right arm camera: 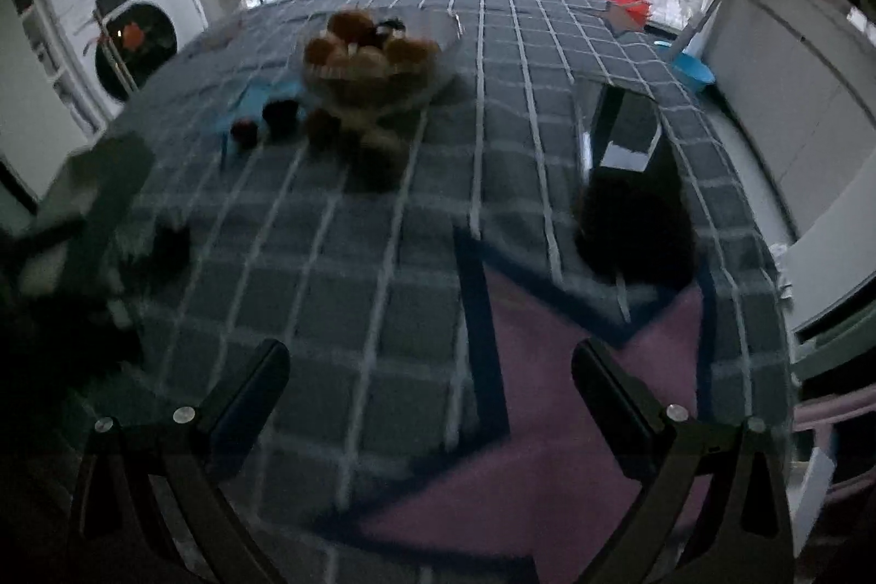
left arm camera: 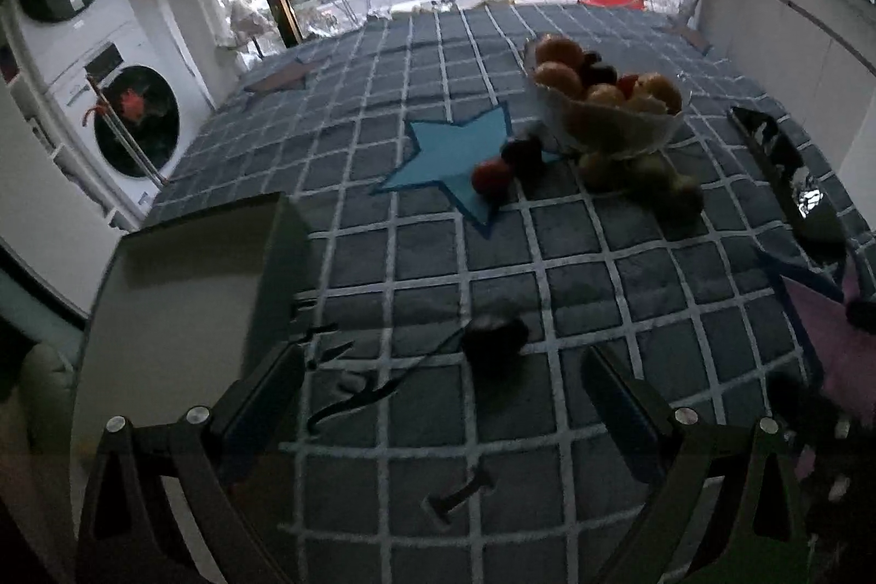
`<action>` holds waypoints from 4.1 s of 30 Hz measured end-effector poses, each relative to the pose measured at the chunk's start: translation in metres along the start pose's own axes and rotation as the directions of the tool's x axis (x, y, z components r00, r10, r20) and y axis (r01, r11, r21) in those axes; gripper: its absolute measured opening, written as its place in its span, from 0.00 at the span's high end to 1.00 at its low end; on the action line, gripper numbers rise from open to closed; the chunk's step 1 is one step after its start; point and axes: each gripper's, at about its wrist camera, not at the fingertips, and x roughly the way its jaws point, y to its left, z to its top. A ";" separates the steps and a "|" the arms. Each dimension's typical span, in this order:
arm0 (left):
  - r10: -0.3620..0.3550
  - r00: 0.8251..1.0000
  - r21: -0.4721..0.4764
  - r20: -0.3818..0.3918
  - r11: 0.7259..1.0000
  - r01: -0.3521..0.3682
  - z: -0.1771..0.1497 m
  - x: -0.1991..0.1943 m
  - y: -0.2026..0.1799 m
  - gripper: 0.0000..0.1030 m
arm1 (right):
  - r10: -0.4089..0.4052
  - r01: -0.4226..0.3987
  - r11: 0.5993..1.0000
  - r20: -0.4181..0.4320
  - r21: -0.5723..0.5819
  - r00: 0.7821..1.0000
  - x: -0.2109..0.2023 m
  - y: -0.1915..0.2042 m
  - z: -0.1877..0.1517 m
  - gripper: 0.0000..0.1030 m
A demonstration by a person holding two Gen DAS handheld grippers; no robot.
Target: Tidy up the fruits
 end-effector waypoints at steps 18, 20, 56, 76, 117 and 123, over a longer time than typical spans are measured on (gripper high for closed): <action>-0.088 0.996 -0.014 -0.030 0.996 0.087 0.003 0.023 -0.009 0.71 | 0.014 -0.013 1.000 0.045 -0.009 0.999 0.064 0.031 0.066 0.74; -0.111 0.994 -0.025 -0.022 0.994 0.110 0.000 0.022 -0.006 0.71 | 0.084 -0.085 0.996 0.052 0.025 0.995 0.058 0.020 0.061 0.74; 0.045 0.997 -0.314 0.061 0.949 -0.024 -0.094 -0.046 0.182 0.71 | 0.372 -0.378 0.905 -0.067 -0.195 0.926 -0.010 0.205 0.005 0.73; 0.066 0.996 -0.328 0.061 0.944 -0.042 -0.107 -0.033 0.200 0.67 | 0.373 -0.394 0.881 -0.129 -0.261 0.919 0.011 0.285 0.016 0.23; 0.047 0.994 -0.118 0.099 0.992 -0.036 -0.053 -0.071 0.089 0.09 | 0.175 -0.164 0.982 -0.137 0.089 0.975 0.036 0.074 0.005 0.00; 0.043 0.995 -0.096 0.092 0.995 -0.035 -0.050 -0.071 0.080 0.09 | 0.117 -0.114 0.993 -0.123 0.032 0.986 0.035 0.067 0.000 0.00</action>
